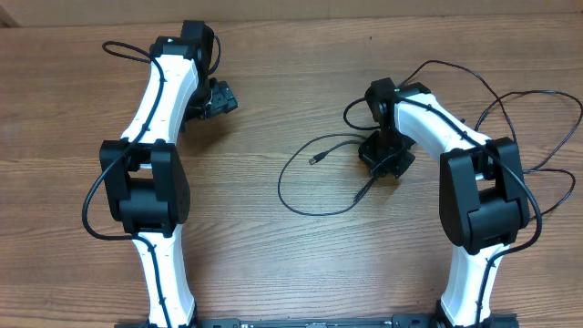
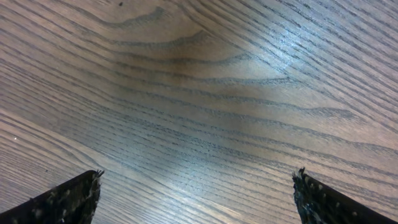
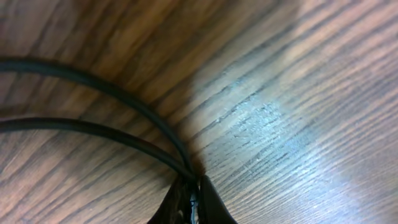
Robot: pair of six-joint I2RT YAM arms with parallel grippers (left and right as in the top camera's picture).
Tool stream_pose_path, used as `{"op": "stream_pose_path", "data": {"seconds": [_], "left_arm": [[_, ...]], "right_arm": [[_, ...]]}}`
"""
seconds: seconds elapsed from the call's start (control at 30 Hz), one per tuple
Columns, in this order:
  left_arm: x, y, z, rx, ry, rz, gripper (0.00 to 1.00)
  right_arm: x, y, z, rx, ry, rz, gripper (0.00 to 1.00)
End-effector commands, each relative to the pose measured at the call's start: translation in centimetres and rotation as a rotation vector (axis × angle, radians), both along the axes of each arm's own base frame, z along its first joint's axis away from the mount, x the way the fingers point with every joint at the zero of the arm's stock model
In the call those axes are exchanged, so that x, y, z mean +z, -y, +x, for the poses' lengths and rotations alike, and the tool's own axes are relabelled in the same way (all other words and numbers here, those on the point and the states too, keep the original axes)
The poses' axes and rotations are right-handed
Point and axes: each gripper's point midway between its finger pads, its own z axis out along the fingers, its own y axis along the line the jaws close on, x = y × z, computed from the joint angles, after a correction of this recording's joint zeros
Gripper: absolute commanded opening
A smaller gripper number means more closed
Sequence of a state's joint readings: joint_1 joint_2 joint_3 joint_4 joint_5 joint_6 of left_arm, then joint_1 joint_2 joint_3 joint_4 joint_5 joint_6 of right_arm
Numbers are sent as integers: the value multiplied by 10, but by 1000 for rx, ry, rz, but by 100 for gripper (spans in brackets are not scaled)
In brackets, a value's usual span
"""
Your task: Untangle cables
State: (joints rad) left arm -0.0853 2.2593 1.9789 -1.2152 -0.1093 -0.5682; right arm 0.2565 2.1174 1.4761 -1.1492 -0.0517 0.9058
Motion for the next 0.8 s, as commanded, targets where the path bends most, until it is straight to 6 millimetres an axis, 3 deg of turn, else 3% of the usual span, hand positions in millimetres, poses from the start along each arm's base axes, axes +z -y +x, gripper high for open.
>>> {"op": "stream_pose_path", "data": {"seconds": [0.0,0.13,0.27,0.6,0.77], "left_arm": [[7,1,1,-21,15,12,99],[7,1,1,-21,15,12,100],[7,1,1,-21,15,12,99],[7,1,1,-21,15,12,100],[7,1,1,-21,15,12,99]], "right_arm": [[-36,13,-8,96,-40,-33,4],[-32,-7,4,198,4,93,4],[-13,-18,21,254,40,145,4],[88,-33,108,457,331,165,4],[124,-7,142,443,454,58,4]]}}
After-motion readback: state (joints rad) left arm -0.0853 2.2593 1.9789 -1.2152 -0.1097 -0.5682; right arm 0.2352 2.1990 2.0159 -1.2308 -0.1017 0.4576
